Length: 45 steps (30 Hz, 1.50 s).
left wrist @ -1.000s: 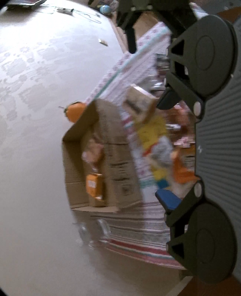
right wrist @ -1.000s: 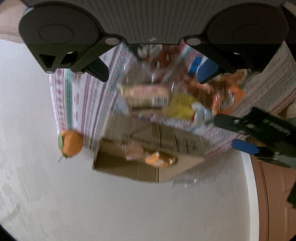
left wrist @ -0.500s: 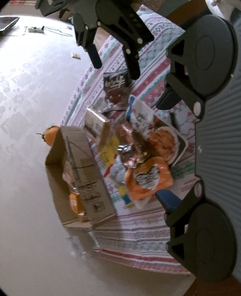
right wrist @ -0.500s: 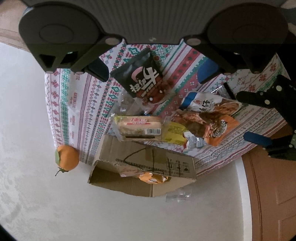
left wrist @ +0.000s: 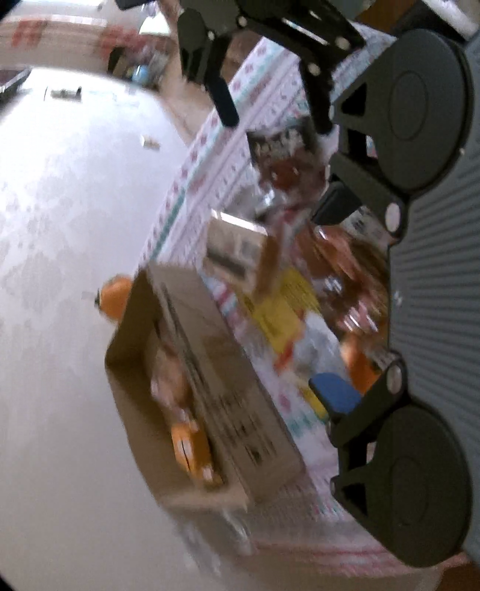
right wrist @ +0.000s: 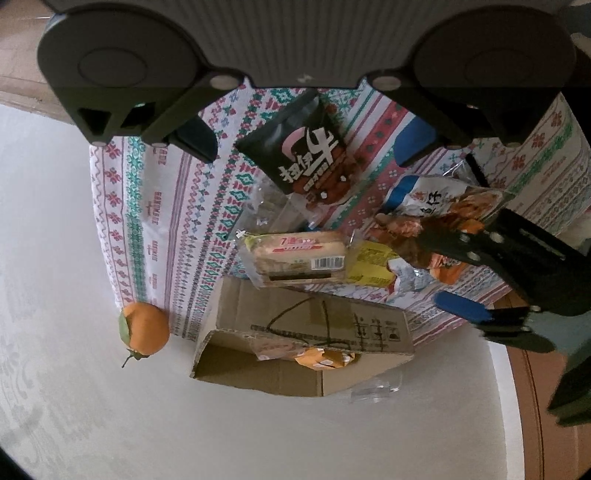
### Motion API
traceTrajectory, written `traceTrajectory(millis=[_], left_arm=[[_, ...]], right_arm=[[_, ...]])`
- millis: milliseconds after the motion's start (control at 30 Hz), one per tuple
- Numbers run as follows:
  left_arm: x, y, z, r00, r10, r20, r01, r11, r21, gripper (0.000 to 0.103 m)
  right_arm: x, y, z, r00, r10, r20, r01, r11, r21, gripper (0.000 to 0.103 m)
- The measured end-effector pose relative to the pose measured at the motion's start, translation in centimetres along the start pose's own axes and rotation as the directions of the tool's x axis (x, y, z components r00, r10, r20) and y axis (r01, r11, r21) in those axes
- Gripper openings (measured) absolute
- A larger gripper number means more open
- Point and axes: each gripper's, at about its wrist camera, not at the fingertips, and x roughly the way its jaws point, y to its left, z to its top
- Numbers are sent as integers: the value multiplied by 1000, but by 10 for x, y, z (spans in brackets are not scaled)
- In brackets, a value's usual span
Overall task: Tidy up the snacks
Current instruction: 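Move the right tool to the black snack bag while the left tool approaches the brown chip bag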
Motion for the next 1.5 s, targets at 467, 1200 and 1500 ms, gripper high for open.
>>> traceTrajectory(millis=[467,1200,1500], left_arm=[[9,11,-12,954,-218,-205,211,976,-58,81],[13,28,0,943,-203,-263,213,977,10,56],[7,30,0,953,-177,-246,183,983,4,56]], right_arm=[[7,-11,0,999,19,-36,-20,999,-32,103],[19,4,9,993,40,-107,-67,964,-256,59],[5,-10,11,992,85,-90,-98,983,-157,57]])
